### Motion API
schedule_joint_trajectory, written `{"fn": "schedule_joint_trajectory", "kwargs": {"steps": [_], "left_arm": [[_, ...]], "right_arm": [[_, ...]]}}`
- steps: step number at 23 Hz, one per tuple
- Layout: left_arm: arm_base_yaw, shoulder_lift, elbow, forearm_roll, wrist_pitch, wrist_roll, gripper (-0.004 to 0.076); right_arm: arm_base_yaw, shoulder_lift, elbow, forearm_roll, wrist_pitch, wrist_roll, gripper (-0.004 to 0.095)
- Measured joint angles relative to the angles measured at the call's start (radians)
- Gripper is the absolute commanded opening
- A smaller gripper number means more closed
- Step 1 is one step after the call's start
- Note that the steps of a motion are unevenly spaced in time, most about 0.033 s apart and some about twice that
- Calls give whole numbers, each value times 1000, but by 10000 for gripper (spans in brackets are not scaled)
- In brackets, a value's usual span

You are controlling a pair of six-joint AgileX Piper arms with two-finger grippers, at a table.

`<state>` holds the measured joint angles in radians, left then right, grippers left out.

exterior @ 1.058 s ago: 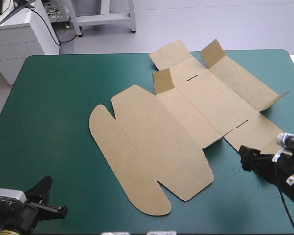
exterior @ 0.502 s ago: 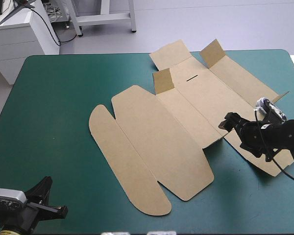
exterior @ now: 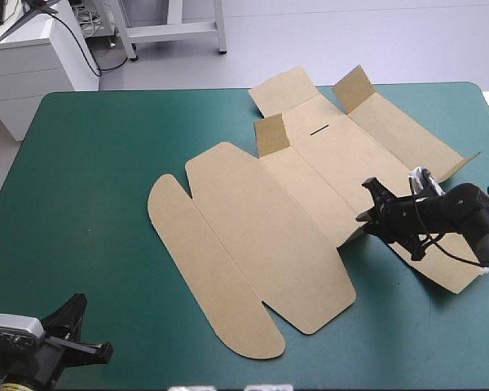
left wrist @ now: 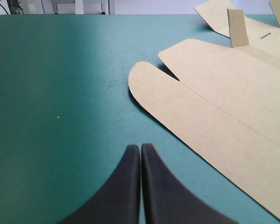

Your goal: Fold the box

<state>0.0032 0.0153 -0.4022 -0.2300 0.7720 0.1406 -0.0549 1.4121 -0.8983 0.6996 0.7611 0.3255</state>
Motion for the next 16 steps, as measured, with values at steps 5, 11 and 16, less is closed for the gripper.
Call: {"fn": "schedule_joint_trajectory", "kwargs": {"steps": [5,11,16], "left_arm": [[0,0,0,0,0,0,-8],[0,0,0,0,0,0,-8],[0,0,0,0,0,0,-8]], "right_arm": [[0,3,0,-5,-8,-24,-1],[0,3,0,-35,3,-295,2],[53,4,-17,-101,24,-488,5]]}}
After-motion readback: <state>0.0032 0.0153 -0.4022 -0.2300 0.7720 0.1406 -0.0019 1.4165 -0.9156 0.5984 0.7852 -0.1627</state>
